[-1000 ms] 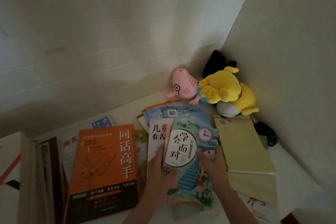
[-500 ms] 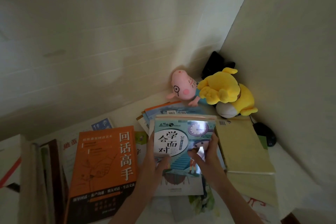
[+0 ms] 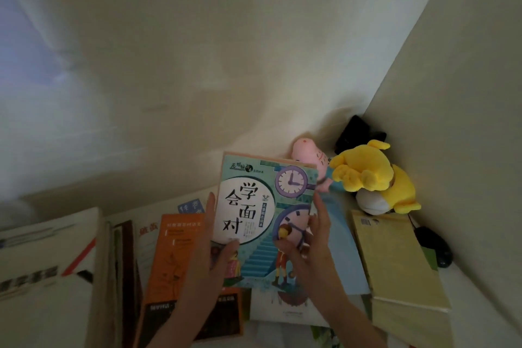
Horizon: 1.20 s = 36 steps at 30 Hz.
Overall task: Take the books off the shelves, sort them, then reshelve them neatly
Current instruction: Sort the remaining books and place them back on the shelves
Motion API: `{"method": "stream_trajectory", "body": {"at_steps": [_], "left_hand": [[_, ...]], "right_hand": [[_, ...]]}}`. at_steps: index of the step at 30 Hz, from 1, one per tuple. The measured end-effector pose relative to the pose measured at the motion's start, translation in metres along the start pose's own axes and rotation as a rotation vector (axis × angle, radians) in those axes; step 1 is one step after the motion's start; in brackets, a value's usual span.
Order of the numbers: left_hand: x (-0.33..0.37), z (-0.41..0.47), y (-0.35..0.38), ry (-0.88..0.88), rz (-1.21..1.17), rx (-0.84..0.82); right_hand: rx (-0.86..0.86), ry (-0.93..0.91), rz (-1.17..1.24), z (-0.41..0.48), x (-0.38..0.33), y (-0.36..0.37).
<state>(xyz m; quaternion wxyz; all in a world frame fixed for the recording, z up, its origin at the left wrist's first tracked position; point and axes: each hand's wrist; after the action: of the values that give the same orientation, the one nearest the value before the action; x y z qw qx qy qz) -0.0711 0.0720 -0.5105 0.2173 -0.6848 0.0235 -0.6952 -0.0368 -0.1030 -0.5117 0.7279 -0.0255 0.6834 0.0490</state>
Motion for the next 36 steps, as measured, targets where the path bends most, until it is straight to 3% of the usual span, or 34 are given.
{"method": "stream_trajectory", "body": {"at_steps": [5,11,14,26,31,36], "left_hand": [[0.040,-0.019,-0.105,0.130,0.027,0.179],[0.071,-0.063,-0.226,0.243,-0.004,0.436],[0.077,-0.091,-0.279,0.271,0.098,0.548],[0.056,-0.213,-0.463,0.279,0.228,1.090],[0.021,-0.185,-0.532,0.250,0.267,1.256],[-0.008,-0.117,-0.569,0.224,0.372,1.320]], "right_hand": [[-0.236,-0.195,-0.109,0.006,-0.062,0.087],[-0.486,-0.390,0.005,-0.014,-0.134,0.197],[-0.590,-0.484,0.040,-0.030,-0.160,0.249],[-1.076,-0.566,0.205,-0.126,-0.209,0.473],[-1.077,-0.593,0.193,-0.117,-0.204,0.593],[-0.997,-0.499,0.174,-0.079,-0.186,0.667]]}}
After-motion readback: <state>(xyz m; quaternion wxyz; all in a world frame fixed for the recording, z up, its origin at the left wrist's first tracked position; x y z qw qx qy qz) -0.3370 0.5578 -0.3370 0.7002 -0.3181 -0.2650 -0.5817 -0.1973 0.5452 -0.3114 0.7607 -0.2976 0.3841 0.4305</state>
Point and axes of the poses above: each hand's wrist, its own z-axis towards the middle knuckle, its own y-axis out of the palm, x = y × z, and after that the axes turned 13 degrees about z, right-handed
